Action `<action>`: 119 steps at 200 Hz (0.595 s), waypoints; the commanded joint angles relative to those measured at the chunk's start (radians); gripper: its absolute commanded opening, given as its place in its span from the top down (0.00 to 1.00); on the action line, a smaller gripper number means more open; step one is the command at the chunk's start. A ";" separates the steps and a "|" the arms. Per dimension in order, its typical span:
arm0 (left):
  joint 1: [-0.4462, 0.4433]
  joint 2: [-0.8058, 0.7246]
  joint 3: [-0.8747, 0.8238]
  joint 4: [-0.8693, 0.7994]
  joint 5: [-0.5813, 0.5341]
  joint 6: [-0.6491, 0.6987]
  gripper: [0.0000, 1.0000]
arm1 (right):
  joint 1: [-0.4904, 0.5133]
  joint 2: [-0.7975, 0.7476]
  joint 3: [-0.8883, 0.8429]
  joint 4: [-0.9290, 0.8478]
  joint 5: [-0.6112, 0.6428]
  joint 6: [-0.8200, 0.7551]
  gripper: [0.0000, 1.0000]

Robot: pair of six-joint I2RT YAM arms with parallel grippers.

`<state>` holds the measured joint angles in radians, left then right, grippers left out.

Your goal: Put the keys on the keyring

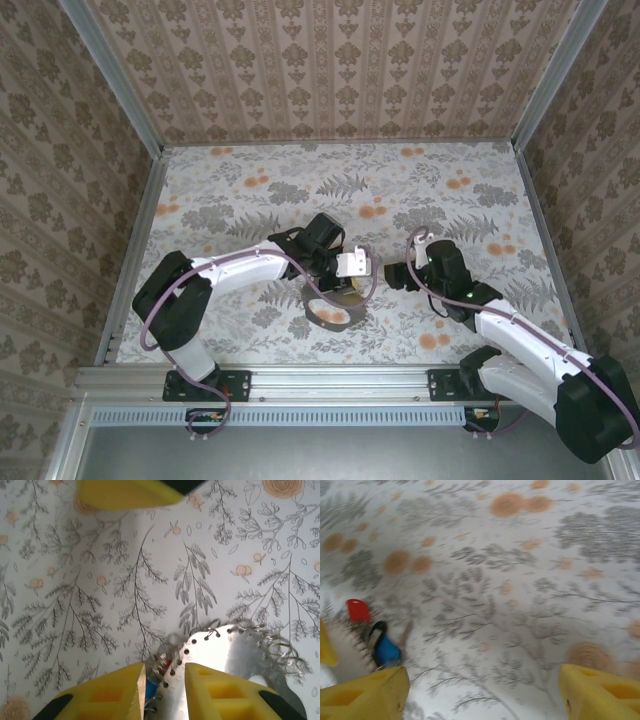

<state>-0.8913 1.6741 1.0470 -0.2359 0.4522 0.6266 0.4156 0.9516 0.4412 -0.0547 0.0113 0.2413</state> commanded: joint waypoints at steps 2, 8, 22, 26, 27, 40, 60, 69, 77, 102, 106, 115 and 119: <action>0.012 -0.056 -0.079 0.183 0.067 -0.127 0.67 | -0.041 -0.062 0.046 -0.039 0.217 0.035 0.17; 0.024 -0.075 -0.098 0.224 0.077 -0.151 0.66 | -0.054 -0.081 0.044 -0.033 0.258 0.002 0.16; 0.067 -0.133 -0.151 0.303 0.080 -0.209 0.64 | -0.081 -0.111 0.037 0.000 0.386 -0.061 0.09; 0.084 -0.154 -0.169 0.330 0.075 -0.229 0.61 | -0.094 -0.113 0.031 0.022 0.410 -0.086 0.08; 0.090 -0.159 -0.173 0.338 0.074 -0.235 0.61 | -0.099 -0.114 0.029 0.028 0.416 -0.095 0.08; 0.161 -0.230 -0.254 0.434 0.030 -0.308 0.49 | -0.164 -0.088 -0.033 0.181 0.437 -0.193 0.08; 0.296 -0.342 -0.383 0.536 -0.099 -0.363 0.00 | -0.277 0.044 -0.139 0.504 0.331 -0.283 0.08; 0.354 -0.387 -0.419 0.537 -0.170 -0.372 0.00 | -0.309 0.121 -0.137 0.567 0.297 -0.283 0.07; 0.410 -0.424 -0.443 0.523 -0.211 -0.377 0.00 | -0.333 0.195 -0.123 0.606 0.253 -0.287 0.07; 0.584 -0.508 -0.516 0.512 -0.328 -0.423 0.00 | -0.363 0.371 -0.056 0.751 0.139 -0.289 0.06; 0.606 -0.521 -0.529 0.517 -0.327 -0.418 0.00 | -0.372 0.388 -0.027 0.719 0.126 -0.263 0.06; 0.646 -0.540 -0.563 0.552 -0.339 -0.410 0.00 | -0.384 0.422 0.000 0.710 0.073 -0.234 0.06; 0.665 -0.547 -0.576 0.558 -0.350 -0.413 0.00 | -0.386 0.441 -0.009 0.752 0.042 -0.232 0.05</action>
<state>-0.3080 1.1797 0.5343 0.2592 0.2138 0.2638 0.0540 1.3247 0.3561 0.4931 0.2119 -0.0120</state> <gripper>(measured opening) 0.999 0.938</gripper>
